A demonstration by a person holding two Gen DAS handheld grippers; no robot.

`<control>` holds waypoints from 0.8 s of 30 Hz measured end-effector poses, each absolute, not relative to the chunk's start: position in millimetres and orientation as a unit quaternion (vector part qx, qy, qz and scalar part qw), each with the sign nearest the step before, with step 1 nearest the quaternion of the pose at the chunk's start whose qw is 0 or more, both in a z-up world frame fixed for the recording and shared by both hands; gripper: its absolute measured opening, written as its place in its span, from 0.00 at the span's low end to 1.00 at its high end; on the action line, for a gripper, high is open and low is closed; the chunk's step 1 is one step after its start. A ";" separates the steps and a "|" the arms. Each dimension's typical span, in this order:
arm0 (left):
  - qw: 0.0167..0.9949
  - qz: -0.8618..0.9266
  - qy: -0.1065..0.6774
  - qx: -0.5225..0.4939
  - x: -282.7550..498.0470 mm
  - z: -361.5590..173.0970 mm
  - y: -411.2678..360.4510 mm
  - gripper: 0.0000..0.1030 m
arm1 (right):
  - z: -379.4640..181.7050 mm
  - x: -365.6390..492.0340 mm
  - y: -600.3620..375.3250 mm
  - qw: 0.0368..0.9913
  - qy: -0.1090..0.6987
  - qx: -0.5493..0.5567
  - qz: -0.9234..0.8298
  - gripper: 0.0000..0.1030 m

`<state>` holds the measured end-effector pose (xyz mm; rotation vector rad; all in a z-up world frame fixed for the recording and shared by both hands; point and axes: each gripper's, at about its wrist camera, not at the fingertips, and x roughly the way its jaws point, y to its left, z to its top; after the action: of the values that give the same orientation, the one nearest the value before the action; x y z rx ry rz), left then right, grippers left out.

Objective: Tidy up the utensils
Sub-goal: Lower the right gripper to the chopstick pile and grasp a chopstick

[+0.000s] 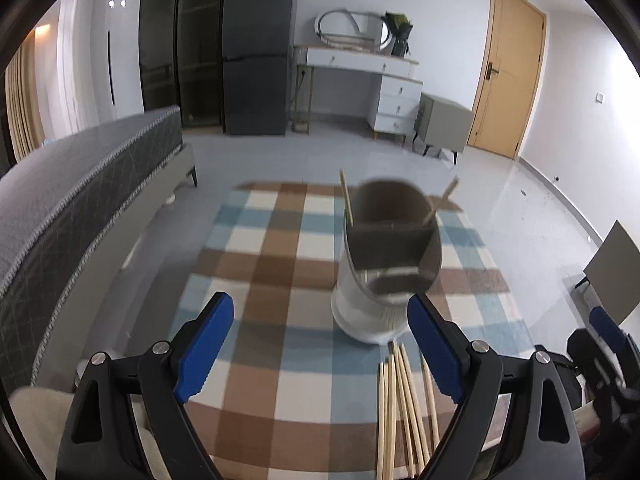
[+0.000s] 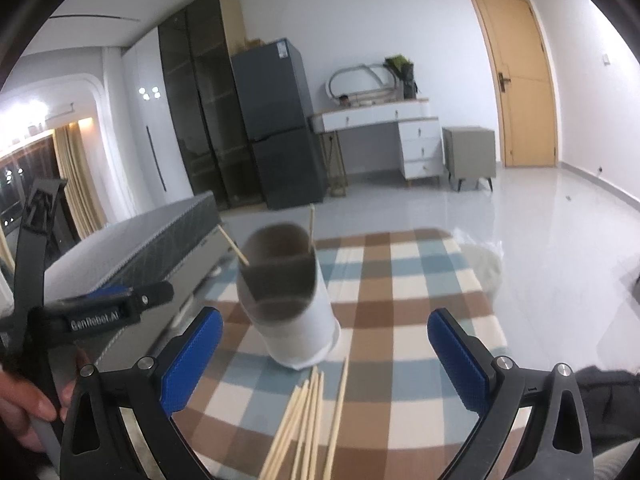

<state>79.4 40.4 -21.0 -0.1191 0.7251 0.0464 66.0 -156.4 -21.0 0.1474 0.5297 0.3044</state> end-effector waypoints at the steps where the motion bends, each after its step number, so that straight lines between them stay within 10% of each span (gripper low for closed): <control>1: 0.931 0.022 0.360 -0.060 80.0 -28.4 40.0 0.83 | -24.9 68.8 -157.8 0.946 0.272 0.080 0.155 1.00; 16: 0.905 0.033 0.419 -0.062 104.7 -66.2 46.7 0.83 | -92.1 139.8 -138.4 0.893 0.432 0.009 0.127 0.99; 24: 0.883 0.059 0.458 -0.082 117.5 -75.9 65.5 0.83 | -139.2 188.2 -110.8 0.849 0.506 -0.072 0.134 0.64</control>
<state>117.5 65.5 -75.9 -0.1701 0.9538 0.1238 188.2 -110.8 -139.2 -0.1521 1.0668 0.2814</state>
